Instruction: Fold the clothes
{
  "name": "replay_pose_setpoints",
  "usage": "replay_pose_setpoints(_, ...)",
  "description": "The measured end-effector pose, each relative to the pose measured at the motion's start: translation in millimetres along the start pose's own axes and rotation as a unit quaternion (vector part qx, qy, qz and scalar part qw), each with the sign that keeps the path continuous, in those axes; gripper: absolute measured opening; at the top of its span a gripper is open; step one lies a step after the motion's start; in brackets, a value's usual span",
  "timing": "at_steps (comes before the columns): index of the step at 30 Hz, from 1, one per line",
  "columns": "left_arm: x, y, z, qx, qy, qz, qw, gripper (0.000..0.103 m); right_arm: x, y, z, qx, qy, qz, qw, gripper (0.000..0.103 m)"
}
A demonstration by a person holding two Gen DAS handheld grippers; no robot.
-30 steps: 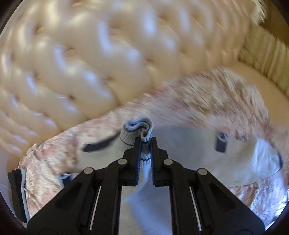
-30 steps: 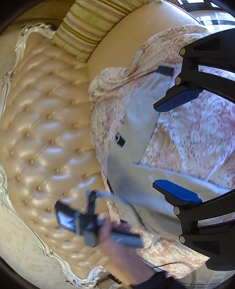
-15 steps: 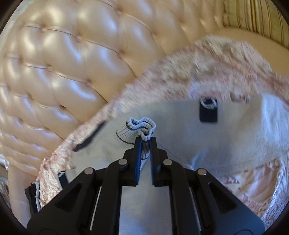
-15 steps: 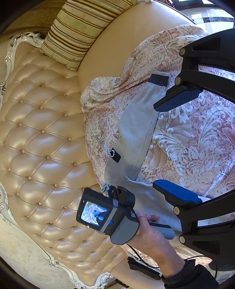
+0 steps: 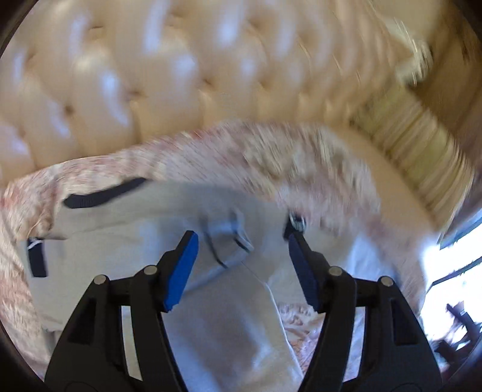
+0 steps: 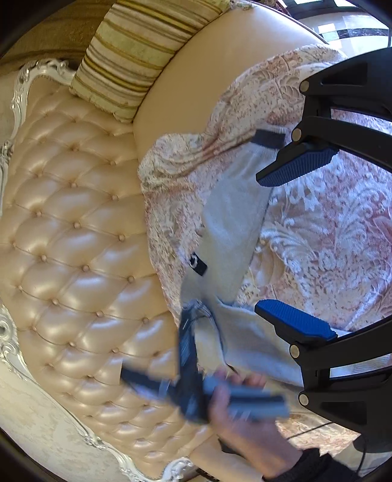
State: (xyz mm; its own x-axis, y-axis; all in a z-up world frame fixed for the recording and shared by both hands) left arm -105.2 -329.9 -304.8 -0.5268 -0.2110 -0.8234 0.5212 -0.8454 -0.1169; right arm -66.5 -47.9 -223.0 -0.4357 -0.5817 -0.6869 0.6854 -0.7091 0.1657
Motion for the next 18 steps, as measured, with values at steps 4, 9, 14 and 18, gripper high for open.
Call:
replay_pose_setpoints(4, -15, 31, 19, -0.085, -0.003, -0.050, 0.9951, 0.039, -2, -19, -2, 0.027, -0.002, -0.008, 1.000, 0.078)
replay_pose_setpoints(9, 29, 23, 5, -0.107, 0.041, -0.064, 0.9913, 0.018, -7, -29, -5, 0.031, -0.008, -0.016, 0.999, 0.078)
replay_pose_setpoints(14, 61, 4, 0, -0.093, 0.066, -0.058, 0.9917, 0.018, -11, -46, -11, 0.038, -0.012, -0.034, 0.999, 0.078)
replay_pose_setpoints(18, 59, -9, 3, -0.051, 0.070, -0.030, 0.9958, 0.018, -14, -65, -19, 0.053, -0.007, -0.051, 0.997, 0.078)
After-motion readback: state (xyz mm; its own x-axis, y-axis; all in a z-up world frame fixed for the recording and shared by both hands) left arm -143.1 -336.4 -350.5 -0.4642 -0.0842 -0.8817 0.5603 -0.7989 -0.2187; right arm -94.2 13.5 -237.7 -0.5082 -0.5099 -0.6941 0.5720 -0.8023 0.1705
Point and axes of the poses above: each gripper's, at about its wrist camera, not at the fingertips, and x roughly the way its jaws point, y to its left, z to its top, the point moved 8 cm from there along x, roughly the way its jaws point, and after that the axes turned 4 degrees about -y, right-handed, at the moved point
